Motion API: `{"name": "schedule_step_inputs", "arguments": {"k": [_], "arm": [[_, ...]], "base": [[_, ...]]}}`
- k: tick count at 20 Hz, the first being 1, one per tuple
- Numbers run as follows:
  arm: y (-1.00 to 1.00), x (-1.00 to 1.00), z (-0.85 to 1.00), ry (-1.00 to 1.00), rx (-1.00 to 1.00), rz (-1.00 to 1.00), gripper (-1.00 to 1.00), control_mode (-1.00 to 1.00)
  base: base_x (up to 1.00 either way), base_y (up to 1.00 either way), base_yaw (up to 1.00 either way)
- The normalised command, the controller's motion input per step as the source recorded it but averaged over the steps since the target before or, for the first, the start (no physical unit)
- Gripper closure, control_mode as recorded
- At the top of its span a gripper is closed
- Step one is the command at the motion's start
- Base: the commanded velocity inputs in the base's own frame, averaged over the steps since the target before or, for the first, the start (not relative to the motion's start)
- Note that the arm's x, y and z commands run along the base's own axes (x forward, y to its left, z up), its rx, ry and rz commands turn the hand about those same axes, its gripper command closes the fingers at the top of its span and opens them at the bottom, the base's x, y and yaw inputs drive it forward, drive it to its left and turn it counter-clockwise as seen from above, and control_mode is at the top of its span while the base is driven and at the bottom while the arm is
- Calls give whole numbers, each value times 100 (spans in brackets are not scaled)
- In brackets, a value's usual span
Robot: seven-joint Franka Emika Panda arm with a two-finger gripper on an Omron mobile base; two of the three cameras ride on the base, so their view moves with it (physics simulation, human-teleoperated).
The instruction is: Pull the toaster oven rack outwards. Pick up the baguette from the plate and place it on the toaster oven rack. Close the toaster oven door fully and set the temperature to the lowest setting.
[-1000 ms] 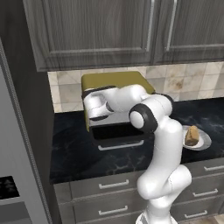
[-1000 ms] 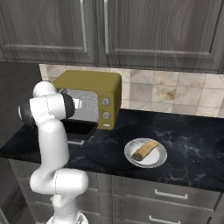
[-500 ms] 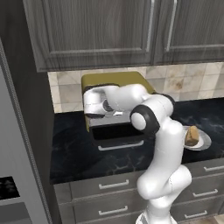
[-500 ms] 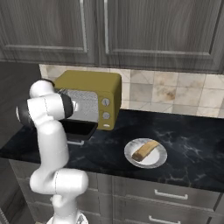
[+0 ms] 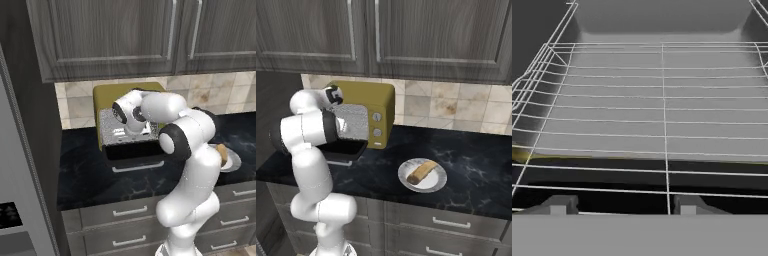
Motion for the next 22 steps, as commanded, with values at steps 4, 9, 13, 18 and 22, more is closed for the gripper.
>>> {"name": "schedule_step_inputs", "arguments": {"k": [4, 9, 13, 18, 22], "arm": [[0, -100, -82, 46, 0, -2, -100, -100], [2, -100, -66, 47, 0, -6, -100, -100], [1, -100, -55, 47, 0, -8, -100, -100], [-2, -100, -18, 37, 0, -9, -100, -100], [-16, -100, 83, -16, 1, -4, -100, -100]], "base": [[0, 0, 0], [0, 0, 0], [0, 0, 0], [0, 0, 0], [0, 0, 0]]}}
